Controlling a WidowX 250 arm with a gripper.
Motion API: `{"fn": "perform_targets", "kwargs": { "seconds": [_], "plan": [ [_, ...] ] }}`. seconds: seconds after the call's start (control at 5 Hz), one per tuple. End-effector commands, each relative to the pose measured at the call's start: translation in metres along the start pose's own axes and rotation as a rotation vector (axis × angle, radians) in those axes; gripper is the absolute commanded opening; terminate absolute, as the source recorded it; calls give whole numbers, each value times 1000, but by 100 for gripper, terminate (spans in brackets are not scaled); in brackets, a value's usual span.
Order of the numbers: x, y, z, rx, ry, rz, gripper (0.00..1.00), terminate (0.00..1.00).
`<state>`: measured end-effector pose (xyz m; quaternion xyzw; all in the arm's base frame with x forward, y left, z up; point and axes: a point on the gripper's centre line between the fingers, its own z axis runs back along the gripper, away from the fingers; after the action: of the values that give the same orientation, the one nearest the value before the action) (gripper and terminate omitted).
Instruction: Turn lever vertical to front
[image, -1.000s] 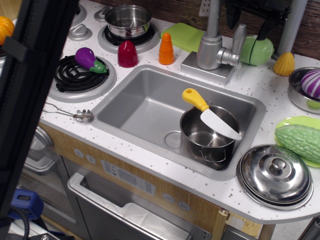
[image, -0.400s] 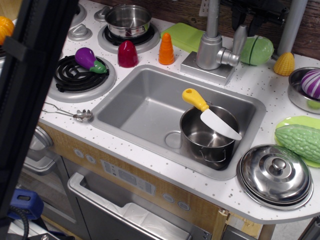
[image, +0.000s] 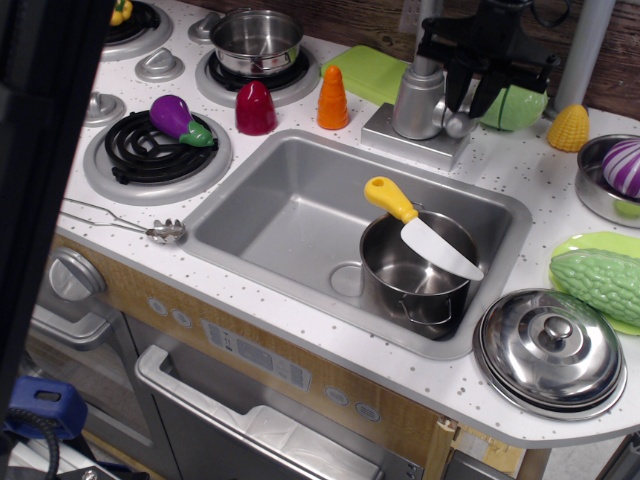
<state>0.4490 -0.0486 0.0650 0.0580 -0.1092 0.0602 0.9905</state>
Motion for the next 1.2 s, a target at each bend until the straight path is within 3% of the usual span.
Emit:
{"fn": "perform_targets", "kwargs": {
  "seconds": [0.0,0.4,0.8,1.0],
  "plan": [
    [0,-5,31,-55,-88,29,0,0],
    [3,-1,27,-53,-85,20,0,0],
    [8,18,43,8,-75,0,0,0],
    [6,21,32,-12,-86,5,0,0]
  ]
}}
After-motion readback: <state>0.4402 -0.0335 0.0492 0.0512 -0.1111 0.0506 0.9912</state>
